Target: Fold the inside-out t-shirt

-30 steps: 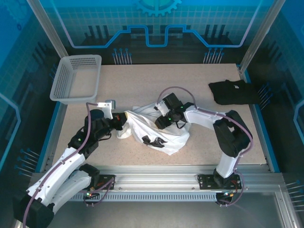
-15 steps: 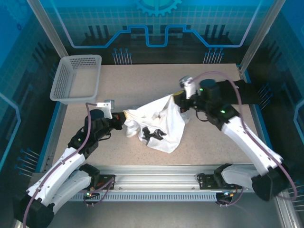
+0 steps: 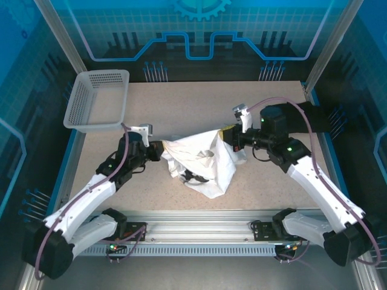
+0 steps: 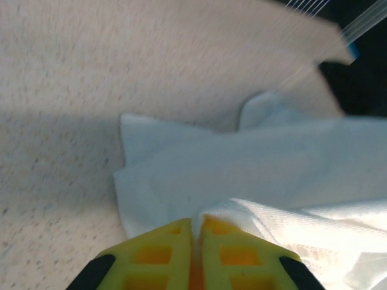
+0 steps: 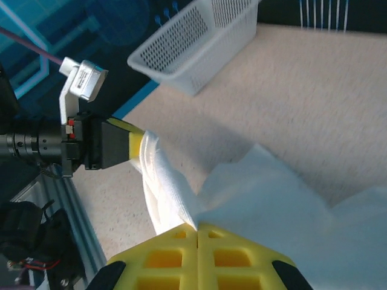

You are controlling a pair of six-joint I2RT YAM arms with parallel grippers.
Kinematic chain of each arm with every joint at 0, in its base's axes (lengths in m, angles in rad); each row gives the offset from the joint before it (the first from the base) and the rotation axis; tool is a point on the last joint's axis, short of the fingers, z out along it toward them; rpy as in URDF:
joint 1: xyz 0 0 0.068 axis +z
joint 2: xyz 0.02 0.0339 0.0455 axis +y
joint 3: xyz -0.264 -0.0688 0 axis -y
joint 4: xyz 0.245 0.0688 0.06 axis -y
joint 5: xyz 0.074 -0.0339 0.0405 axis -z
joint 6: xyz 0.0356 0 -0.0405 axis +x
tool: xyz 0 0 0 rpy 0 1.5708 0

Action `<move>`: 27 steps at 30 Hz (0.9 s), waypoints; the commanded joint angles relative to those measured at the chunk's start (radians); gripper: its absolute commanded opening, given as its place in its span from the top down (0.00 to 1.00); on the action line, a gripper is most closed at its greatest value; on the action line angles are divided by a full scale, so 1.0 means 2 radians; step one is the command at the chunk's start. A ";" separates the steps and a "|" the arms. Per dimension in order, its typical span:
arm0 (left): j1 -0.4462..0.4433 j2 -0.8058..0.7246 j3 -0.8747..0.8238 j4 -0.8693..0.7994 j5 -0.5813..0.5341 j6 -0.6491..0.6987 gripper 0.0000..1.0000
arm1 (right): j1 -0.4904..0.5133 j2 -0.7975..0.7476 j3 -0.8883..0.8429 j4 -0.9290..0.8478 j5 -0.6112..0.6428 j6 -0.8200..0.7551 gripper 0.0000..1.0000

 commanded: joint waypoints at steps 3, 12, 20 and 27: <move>-0.052 -0.005 -0.025 0.007 -0.040 0.038 0.57 | -0.003 0.041 -0.009 0.022 -0.042 0.036 1.00; -0.165 0.006 -0.040 0.149 -0.051 0.205 0.29 | -0.006 0.059 0.001 0.011 -0.046 0.031 1.00; -0.187 0.171 0.055 0.177 -0.029 0.278 0.39 | -0.013 0.059 0.000 -0.001 -0.043 0.023 1.00; -0.156 0.192 0.125 0.150 0.133 0.109 1.00 | -0.036 0.081 0.058 -0.174 0.195 -0.033 0.96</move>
